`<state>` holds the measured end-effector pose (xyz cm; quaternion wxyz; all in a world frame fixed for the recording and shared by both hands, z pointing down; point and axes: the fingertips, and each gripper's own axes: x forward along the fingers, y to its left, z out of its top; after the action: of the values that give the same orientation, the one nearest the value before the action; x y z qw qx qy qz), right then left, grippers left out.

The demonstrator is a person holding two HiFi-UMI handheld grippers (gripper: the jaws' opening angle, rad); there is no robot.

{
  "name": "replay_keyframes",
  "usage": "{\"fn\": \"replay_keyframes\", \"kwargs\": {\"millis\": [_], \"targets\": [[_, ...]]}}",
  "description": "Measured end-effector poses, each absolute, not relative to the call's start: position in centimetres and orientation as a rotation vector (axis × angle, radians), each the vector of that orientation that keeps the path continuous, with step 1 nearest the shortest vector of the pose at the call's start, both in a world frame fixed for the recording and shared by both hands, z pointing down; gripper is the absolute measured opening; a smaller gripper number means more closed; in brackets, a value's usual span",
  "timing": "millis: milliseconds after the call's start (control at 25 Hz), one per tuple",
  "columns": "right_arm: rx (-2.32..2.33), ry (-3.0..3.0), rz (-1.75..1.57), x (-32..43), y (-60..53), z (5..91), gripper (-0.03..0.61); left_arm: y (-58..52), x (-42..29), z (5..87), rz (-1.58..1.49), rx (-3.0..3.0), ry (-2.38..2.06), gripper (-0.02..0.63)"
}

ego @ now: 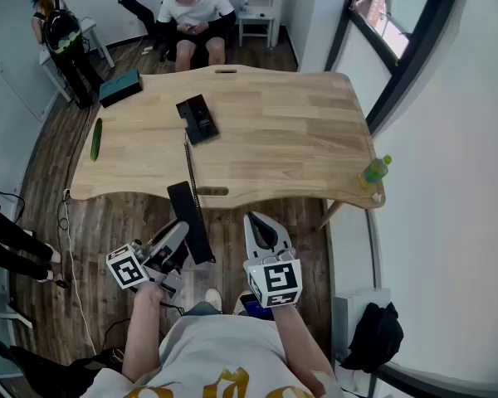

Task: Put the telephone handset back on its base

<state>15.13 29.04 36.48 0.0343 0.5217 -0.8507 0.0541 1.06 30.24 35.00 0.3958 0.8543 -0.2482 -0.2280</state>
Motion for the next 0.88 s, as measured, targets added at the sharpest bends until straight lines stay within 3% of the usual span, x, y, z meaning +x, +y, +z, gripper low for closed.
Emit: {"fn": "replay_keyframes", "kwargs": {"millis": [880], "targets": [[1.588,-2.634,0.237,16.1,28.6,37.0,0.005,29.8,-0.5,35.9,-0.605,2.121,-0.682,0.075]]}}
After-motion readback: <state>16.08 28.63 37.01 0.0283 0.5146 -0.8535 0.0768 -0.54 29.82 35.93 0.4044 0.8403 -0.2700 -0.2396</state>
